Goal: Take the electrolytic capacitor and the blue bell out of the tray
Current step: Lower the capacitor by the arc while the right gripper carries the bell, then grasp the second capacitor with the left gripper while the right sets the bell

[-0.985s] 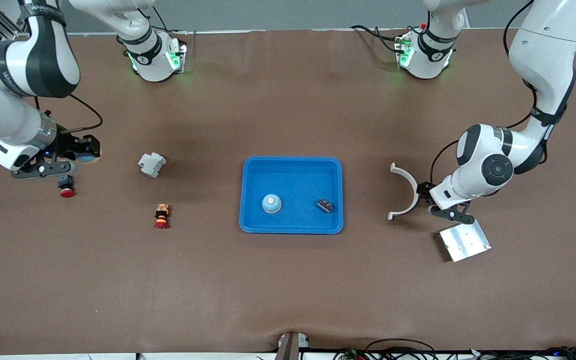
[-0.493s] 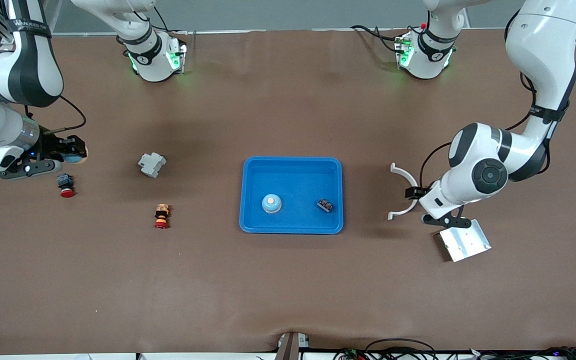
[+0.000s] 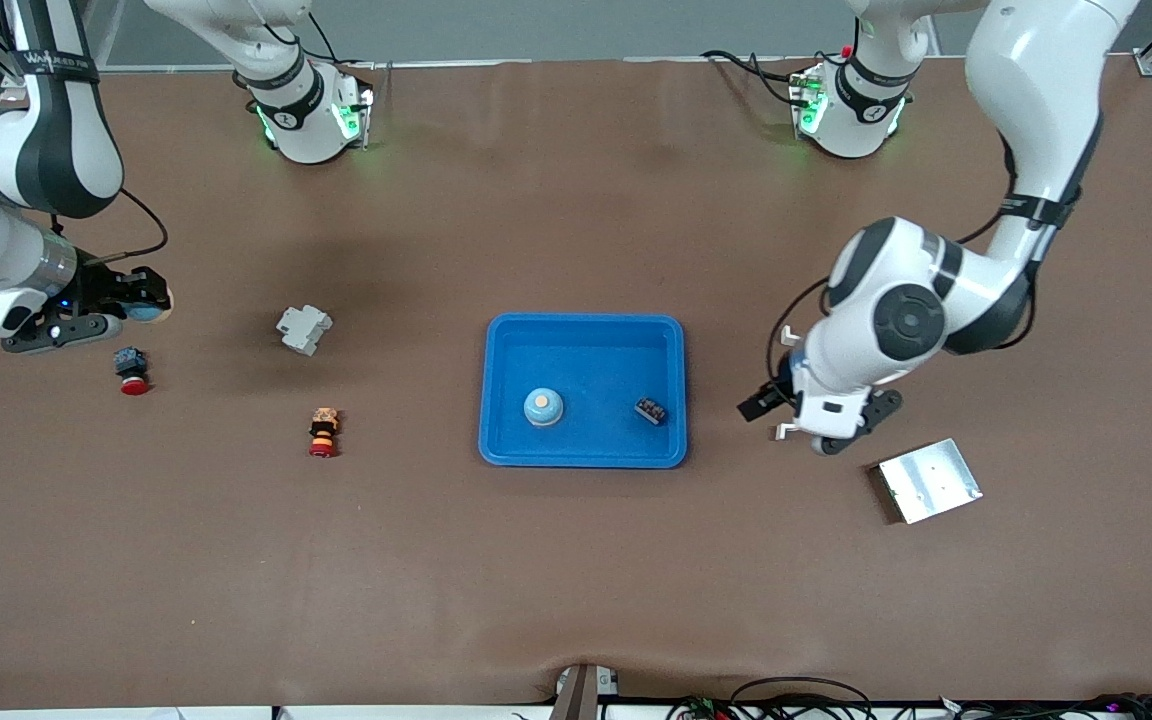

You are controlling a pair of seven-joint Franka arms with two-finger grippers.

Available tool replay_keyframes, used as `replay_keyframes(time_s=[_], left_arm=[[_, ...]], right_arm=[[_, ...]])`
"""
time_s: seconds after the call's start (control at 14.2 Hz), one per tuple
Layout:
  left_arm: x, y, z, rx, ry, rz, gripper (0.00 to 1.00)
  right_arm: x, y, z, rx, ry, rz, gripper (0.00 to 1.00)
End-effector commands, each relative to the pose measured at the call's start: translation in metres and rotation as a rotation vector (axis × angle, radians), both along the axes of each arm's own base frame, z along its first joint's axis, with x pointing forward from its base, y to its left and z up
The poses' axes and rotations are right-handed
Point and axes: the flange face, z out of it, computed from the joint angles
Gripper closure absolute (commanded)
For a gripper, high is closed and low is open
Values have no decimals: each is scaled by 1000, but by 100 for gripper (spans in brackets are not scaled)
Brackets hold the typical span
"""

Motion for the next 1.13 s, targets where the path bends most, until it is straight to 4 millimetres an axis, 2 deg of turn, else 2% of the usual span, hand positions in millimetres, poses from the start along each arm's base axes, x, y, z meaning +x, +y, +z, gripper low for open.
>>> replay_keyframes(time_s=[0.0,0.07,0.14,0.28,0.35,0.56,0.84,1.06], left_arm=[[13,-7,7,-25,3,85,0],[9,-32,8,-35,12,138,0],[8,-48,-3,-24,34,238,0],[8,-84,-15,-4,27,296,0],[11,-88,-24,0,26,299,0],[11,-109,-33,-46,4,350,0],[8,-126,-52,-80,-2,417,0],[1,-139,-83,-55,-14,452,0]], right_arm=[[-27,2,-4,16,-39,7,100],[-35,-2,-15,16,-44,-4,100],[-43,-4,-26,15,-53,-11,100],[-56,-2,-45,13,-73,-10,100],[-62,-1,-54,13,-79,-11,100],[-77,-3,-78,8,-110,-22,100],[-82,-9,-89,4,-146,-3,100],[-85,-19,-94,2,-156,7,100]])
